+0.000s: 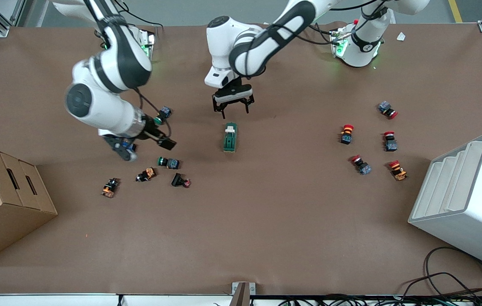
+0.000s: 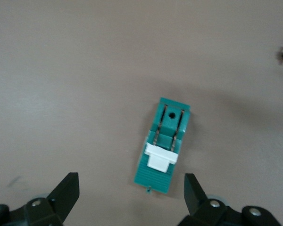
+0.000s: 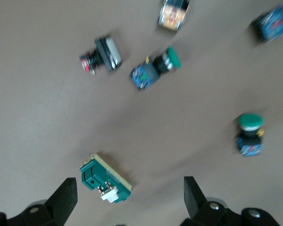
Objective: Close load switch with both arms
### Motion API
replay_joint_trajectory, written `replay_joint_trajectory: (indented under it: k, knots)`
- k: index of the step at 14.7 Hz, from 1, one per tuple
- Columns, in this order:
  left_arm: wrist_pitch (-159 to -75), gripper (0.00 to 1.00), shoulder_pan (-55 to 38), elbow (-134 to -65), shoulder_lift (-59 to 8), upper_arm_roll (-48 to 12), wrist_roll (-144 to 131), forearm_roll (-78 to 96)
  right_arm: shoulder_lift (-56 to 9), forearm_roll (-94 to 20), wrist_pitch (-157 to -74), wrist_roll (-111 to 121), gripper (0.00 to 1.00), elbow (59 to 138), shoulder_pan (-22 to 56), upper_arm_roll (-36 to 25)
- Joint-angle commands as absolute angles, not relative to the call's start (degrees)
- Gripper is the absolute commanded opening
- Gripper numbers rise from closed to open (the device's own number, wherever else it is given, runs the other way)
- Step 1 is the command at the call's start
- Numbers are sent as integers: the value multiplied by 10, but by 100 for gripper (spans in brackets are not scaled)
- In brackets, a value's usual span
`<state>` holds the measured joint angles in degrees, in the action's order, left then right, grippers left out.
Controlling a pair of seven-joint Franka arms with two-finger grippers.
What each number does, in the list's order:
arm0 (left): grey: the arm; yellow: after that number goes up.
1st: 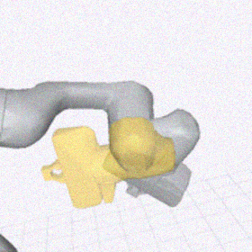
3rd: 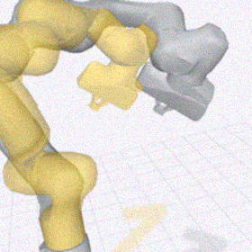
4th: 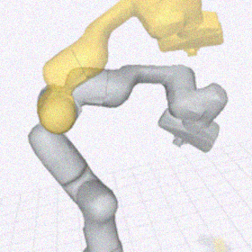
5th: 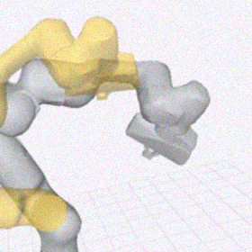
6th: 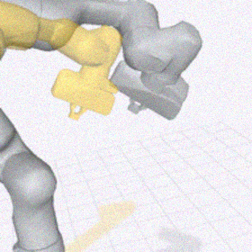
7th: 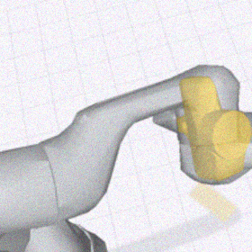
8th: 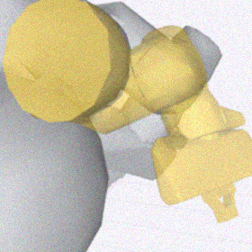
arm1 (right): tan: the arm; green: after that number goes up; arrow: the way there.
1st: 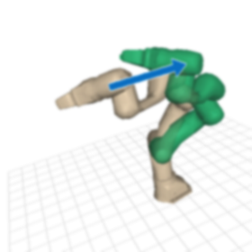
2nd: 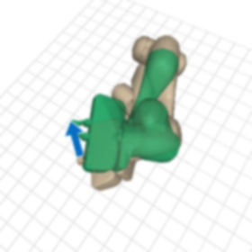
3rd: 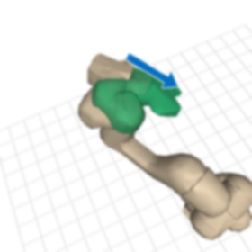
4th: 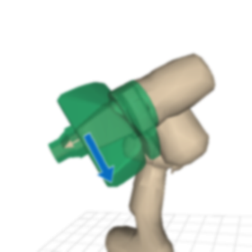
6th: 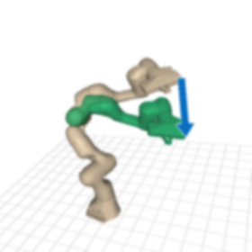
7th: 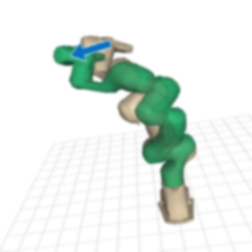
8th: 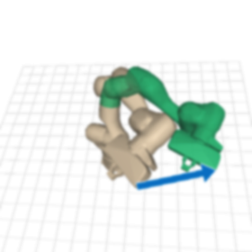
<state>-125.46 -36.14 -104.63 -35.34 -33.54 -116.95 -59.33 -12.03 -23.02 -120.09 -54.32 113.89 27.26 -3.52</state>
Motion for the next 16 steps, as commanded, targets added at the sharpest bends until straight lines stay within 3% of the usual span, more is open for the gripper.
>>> replay_joint_trajectory:
  k: [1, 9, 16]
  knots:
    - [-1254, 99, -370, -1048, -393, -335, -1243, -710, -147, -287, -1245, -549, 100, 1147, 310, -42]
    - [-1220, 99, -399, -1096, -421, -329, -1351, -965, -231, -380, -1396, -550, 100, 1149, 417, -41]
    - [-1184, 98, -399, -1095, -454, -328, -1368, -1038, -292, -412, -1492, -574, 100, 1149, 495, -42]
